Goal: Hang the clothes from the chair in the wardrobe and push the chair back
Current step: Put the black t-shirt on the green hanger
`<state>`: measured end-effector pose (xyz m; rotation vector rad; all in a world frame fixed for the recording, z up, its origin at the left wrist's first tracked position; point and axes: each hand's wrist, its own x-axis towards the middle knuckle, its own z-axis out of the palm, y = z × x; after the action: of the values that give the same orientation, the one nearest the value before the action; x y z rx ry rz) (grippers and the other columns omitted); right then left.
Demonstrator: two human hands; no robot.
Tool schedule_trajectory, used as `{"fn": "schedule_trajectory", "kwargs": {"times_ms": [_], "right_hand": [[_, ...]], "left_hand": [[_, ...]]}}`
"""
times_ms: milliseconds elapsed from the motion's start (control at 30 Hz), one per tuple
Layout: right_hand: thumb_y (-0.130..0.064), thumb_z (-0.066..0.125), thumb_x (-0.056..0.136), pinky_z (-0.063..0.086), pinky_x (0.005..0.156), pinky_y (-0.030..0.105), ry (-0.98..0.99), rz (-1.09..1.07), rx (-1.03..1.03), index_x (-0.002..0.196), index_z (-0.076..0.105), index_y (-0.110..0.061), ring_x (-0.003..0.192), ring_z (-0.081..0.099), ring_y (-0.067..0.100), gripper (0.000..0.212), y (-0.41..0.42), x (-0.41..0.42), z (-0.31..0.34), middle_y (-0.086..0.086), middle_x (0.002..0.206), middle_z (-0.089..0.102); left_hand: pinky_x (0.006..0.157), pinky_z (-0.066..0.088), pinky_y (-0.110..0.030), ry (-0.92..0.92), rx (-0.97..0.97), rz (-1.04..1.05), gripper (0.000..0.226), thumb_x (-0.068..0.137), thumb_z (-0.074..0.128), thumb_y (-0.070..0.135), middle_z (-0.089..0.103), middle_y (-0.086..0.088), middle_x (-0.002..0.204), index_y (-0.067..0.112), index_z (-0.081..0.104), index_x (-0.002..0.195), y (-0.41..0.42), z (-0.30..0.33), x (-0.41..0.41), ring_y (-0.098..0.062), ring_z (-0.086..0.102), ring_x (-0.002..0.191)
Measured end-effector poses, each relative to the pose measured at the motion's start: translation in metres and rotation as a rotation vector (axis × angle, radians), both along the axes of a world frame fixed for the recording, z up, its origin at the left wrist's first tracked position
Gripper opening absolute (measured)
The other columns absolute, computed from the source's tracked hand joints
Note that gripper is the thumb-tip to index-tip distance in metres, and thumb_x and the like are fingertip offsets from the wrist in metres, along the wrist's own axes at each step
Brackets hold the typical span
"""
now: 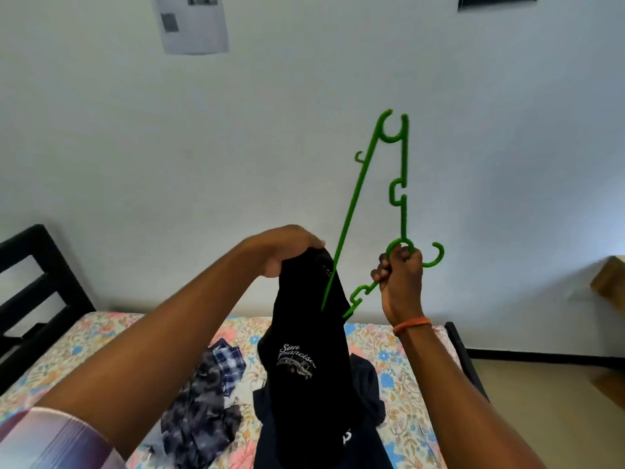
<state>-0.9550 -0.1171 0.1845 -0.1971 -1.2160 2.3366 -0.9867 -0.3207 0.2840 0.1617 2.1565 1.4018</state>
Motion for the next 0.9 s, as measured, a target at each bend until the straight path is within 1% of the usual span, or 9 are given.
{"fn": "schedule_trajectory", "kwargs": {"times_ms": [133,167,233,333,500,600,700,800,900], "right_hand": [[-0.001,0.039,0.104,0.037,0.049,0.026,0.004,0.041,0.071,0.083,0.031,-0.019,0.054,0.038,0.013,0.029,-0.017,0.011,-0.001,-0.007,0.058,0.046],[-0.004,0.040,0.104,0.038,0.051,0.027,-0.006,0.062,0.065,0.083,0.032,-0.019,0.054,0.038,0.013,0.027,-0.020,0.014,-0.003,-0.005,0.060,0.046],[-0.013,0.042,0.105,0.043,0.054,0.030,-0.033,0.093,0.072,0.084,0.034,-0.017,0.052,0.040,0.014,0.023,-0.024,0.019,-0.008,-0.001,0.061,0.044],[-0.017,0.046,0.104,0.046,0.057,0.031,-0.048,0.091,0.151,0.088,0.037,-0.014,0.056,0.045,0.014,0.018,-0.023,0.026,-0.017,0.001,0.064,0.042],[-0.023,0.053,0.092,0.053,0.067,0.032,0.013,0.192,0.222,0.086,0.046,-0.012,0.061,0.056,0.016,0.014,-0.019,0.043,-0.025,0.002,0.066,0.053],[-0.028,0.051,0.095,0.056,0.073,0.036,-0.021,0.197,0.394,0.091,0.050,-0.011,0.067,0.063,0.022,0.017,-0.020,0.049,-0.027,0.006,0.072,0.056],[-0.030,0.046,0.102,0.053,0.078,0.039,-0.094,0.208,0.615,0.099,0.053,-0.013,0.074,0.065,0.015,0.019,-0.028,0.049,-0.022,0.002,0.076,0.062],[-0.032,0.043,0.103,0.049,0.073,0.035,-0.131,0.207,0.706,0.099,0.054,-0.015,0.076,0.065,0.008,0.021,-0.031,0.052,-0.023,-0.001,0.078,0.066],[-0.025,0.044,0.104,0.051,0.069,0.038,-0.136,0.241,0.781,0.096,0.054,-0.008,0.075,0.066,0.013,0.022,-0.030,0.059,-0.029,0.002,0.077,0.068]], "left_hand": [[0.071,0.050,-0.030,-0.203,0.102,-0.015,0.080,0.096,0.038,0.063,0.066,-0.016,0.086,-0.011,0.065,0.112,-0.016,0.024,0.003,-0.024,0.063,0.076],[0.074,0.051,-0.031,-0.226,0.122,-0.018,0.086,0.095,0.035,0.066,0.068,-0.018,0.088,-0.012,0.064,0.114,-0.020,0.027,0.005,-0.025,0.065,0.078],[0.075,0.053,-0.031,-0.233,0.149,-0.034,0.088,0.095,0.034,0.068,0.070,-0.018,0.088,-0.012,0.063,0.117,-0.024,0.033,0.010,-0.025,0.067,0.077],[0.075,0.053,-0.032,-0.210,0.160,-0.076,0.093,0.092,0.036,0.072,0.069,-0.018,0.088,-0.013,0.063,0.117,-0.030,0.041,0.018,-0.025,0.067,0.075],[0.069,0.053,-0.035,-0.174,0.199,0.015,0.108,0.075,0.042,0.088,0.070,-0.014,0.083,-0.008,0.065,0.117,-0.048,0.053,0.024,-0.026,0.069,0.072],[0.072,0.054,-0.038,-0.190,0.192,-0.048,0.120,0.060,0.048,0.096,0.065,-0.016,0.090,-0.006,0.063,0.121,-0.058,0.060,0.028,-0.030,0.065,0.078],[0.071,0.054,-0.037,-0.147,0.120,-0.136,0.119,0.057,0.050,0.094,0.063,-0.014,0.086,-0.001,0.058,0.129,-0.049,0.061,0.040,-0.027,0.065,0.075],[0.061,0.052,-0.032,-0.095,0.104,-0.180,0.115,0.059,0.049,0.093,0.062,-0.008,0.074,0.005,0.054,0.132,-0.044,0.060,0.046,-0.020,0.063,0.062],[0.062,0.048,-0.032,-0.161,0.272,-0.205,0.121,0.049,0.057,0.095,0.054,-0.008,0.070,0.002,0.055,0.127,-0.058,0.062,0.041,-0.022,0.055,0.060]]}}
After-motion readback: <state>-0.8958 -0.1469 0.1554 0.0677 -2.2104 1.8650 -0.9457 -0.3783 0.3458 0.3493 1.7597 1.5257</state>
